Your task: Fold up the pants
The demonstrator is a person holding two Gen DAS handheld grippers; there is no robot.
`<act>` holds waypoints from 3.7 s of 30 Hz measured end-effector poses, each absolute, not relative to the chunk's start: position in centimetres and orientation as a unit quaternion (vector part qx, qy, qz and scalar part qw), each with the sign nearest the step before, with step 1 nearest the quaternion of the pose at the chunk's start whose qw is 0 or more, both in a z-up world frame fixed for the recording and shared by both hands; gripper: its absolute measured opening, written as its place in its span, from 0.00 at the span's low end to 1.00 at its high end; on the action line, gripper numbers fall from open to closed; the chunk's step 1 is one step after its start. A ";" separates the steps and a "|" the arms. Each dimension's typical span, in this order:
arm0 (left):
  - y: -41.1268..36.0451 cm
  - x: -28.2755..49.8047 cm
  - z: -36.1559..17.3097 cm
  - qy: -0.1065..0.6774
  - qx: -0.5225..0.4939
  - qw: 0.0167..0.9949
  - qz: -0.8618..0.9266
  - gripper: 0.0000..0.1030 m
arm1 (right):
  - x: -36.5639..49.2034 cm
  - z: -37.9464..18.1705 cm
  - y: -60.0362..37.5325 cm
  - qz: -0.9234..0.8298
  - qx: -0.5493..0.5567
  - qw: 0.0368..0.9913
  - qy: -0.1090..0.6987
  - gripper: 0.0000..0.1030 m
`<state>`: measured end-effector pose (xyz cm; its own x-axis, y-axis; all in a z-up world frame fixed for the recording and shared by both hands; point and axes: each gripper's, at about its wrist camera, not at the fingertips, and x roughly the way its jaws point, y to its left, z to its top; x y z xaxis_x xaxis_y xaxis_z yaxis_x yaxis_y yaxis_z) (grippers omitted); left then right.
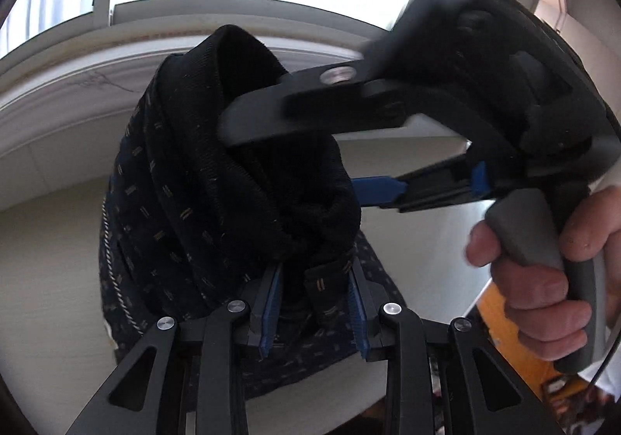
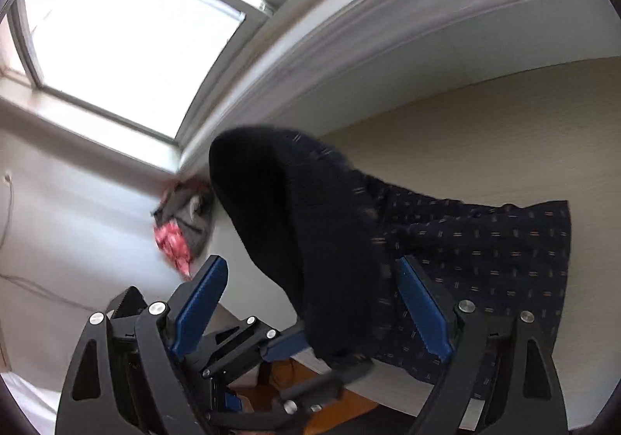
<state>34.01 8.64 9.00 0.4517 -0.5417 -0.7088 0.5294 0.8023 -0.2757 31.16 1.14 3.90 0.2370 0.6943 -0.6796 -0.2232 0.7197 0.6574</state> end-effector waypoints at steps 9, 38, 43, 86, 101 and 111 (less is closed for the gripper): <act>9.2 33.1 8.7 0.420 -0.015 0.852 -0.312 0.29 | 32.3 1.6 3.2 0.288 0.158 0.745 0.581 0.34; 16.5 42.8 9.0 0.446 -0.075 0.871 -0.191 1.00 | 27.5 -0.3 -8.8 0.136 0.273 0.753 0.583 0.23; 10.9 44.9 6.7 0.468 -0.022 0.854 -0.225 1.00 | 26.6 -3.3 -11.2 0.099 0.296 0.746 0.588 0.24; 11.1 40.6 1.7 0.498 -0.016 0.846 -0.190 1.00 | 30.3 -1.7 -4.6 0.109 0.136 0.862 0.476 0.00; 11.8 37.2 0.1 0.493 0.020 0.849 -0.190 1.00 | 21.8 -3.2 -3.5 0.066 0.062 0.888 0.452 0.00; 12.1 36.5 -0.7 0.480 0.028 0.859 -0.177 1.00 | 23.1 -4.0 -5.3 0.078 0.107 0.873 0.469 0.00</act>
<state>36.55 12.08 -0.75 0.4766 -0.2766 -0.8345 0.3308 0.9359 -0.1213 23.14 -5.30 -4.05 0.5473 0.2374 -0.8026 -0.0364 0.9648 0.2606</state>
